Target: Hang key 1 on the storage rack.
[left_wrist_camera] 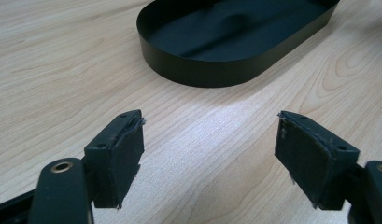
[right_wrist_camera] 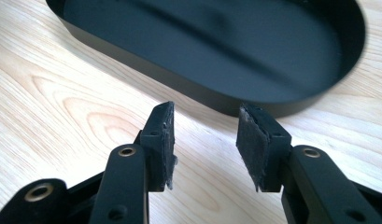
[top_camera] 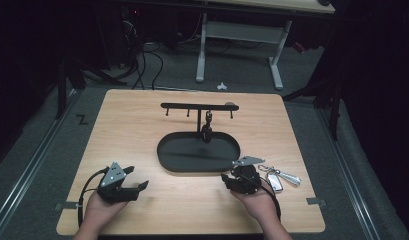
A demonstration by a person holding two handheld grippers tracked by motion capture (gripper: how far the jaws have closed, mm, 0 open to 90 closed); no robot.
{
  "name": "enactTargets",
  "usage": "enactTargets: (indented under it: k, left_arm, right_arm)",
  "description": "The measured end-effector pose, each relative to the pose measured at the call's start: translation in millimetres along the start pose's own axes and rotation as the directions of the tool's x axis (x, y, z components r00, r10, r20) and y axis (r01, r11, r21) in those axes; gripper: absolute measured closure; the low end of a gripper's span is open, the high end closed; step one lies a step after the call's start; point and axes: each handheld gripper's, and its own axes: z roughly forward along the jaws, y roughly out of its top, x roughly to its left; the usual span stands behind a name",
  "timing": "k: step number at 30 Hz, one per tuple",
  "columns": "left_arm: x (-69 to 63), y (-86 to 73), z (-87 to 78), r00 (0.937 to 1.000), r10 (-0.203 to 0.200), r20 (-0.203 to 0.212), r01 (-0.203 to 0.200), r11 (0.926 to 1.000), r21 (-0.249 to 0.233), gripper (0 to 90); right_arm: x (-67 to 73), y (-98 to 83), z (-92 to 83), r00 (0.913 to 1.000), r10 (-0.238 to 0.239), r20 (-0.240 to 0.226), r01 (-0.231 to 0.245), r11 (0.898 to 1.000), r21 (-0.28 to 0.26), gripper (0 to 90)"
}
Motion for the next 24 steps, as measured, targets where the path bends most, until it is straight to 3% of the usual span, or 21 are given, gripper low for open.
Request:
enactTargets:
  k: [2,4,5,6,10,14,24]
  left_arm:
    - [0.6,-0.5,-0.2,0.9999,-0.010,-0.001,0.010,0.9999,-0.001,24.0]
    - [1.2,-0.7,-1.3,0.9997,-0.025,-0.006,0.025,0.9997,-0.007,24.1]
    - [1.0,-0.7,-1.8,0.9996,-0.027,-0.007,0.027,0.9996,-0.009,24.1]
    - [0.7,-0.5,-2.0,0.9996,-0.026,-0.008,0.026,0.9996,-0.009,24.2]
    - [-0.1,-0.3,-1.2,0.9996,-0.029,-0.006,0.029,0.9996,-0.007,24.2]
    - [0.4,-0.6,-0.3,0.9998,-0.020,0.001,0.020,0.9998,-0.005,24.2]
    - [2.9,-0.9,-3.1,0.9995,-0.030,-0.004,0.030,0.9994,-0.017,24.0]
  right_arm:
    - [-4.9,-11.2,-3.6,0.9999,0.013,0.002,-0.013,0.999,-0.040,57.8]
    - [-11.8,-22.1,-5.3,0.9991,0.029,-0.031,-0.031,0.999,-0.043,58.6]
    - [-14.4,-25.8,-7.8,0.9992,0.001,-0.041,-0.002,0.999,-0.033,58.1]
    - [-17.4,-27.7,-11.3,0.9998,-0.014,-0.015,0.013,0.999,-0.034,58.1]
    - [-36.4,-32.8,-21.8,0.9995,0.031,-0.007,-0.032,0.999,-0.037,57.2]
    - [-54.0,-36.5,-27.7,0.9982,0.051,0.032,-0.050,0.998,-0.024,57.0]
    - [-94.3,-37.0,-38.1,0.9826,0.146,0.115,-0.145,0.989,-0.015,61.9]
